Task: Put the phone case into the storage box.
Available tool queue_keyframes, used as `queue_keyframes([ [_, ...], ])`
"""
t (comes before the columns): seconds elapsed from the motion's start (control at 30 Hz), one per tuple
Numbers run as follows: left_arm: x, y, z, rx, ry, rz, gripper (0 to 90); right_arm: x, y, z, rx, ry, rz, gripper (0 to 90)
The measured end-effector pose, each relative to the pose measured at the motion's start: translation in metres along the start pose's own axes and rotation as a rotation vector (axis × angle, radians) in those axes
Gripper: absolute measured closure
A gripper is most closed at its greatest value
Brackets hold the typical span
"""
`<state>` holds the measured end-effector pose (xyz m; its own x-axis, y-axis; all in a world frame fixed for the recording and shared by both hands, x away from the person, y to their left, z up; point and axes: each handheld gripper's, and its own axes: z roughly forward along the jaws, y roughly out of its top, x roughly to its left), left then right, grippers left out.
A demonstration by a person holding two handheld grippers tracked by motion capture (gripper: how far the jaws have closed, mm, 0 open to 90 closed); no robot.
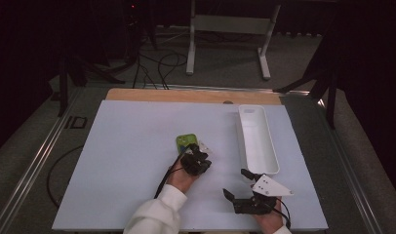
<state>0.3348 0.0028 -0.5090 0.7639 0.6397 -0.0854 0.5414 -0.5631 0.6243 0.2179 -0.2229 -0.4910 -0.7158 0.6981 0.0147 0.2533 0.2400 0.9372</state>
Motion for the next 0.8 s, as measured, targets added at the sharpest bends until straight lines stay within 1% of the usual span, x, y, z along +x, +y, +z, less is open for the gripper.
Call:
queue_keyframes([
  [0.1, 0.002, -0.005, -0.004, 0.0, 0.004, -0.007, 89.9, 0.001, 0.0, 0.0, 0.001, -0.001, 0.003, 9.6],
  [0.13, 0.003, -0.01, -0.009, -0.001, 0.006, -0.017, 89.9, 0.001, 0.0, 0.0, 0.001, -0.001, 0.003, 9.6],
  [0.3, 0.008, -0.022, -0.02, -0.011, 0.024, -0.035, 89.8, 0.0, 0.0, 0.0, 0.002, 0.0, 0.006, 9.6],
  [0.4, 0.013, -0.03, -0.025, -0.016, 0.036, -0.048, 89.8, -0.001, 0.0, 0.0, 0.0, -0.001, 0.009, 9.6],
  [0.57, 0.022, -0.042, -0.034, -0.022, 0.056, -0.082, 89.8, -0.001, 0.0, 0.0, -0.001, -0.003, 0.011, 9.6],
  [0.77, 0.035, -0.052, -0.045, -0.031, 0.088, -0.114, 89.7, -0.002, 0.0, 0.001, 0.0, -0.001, 0.01, 9.6],
  [0.8, 0.036, -0.053, -0.047, -0.027, 0.093, -0.114, 89.7, -0.002, 0.0, 0.001, 0.0, -0.001, 0.01, 9.6],
])
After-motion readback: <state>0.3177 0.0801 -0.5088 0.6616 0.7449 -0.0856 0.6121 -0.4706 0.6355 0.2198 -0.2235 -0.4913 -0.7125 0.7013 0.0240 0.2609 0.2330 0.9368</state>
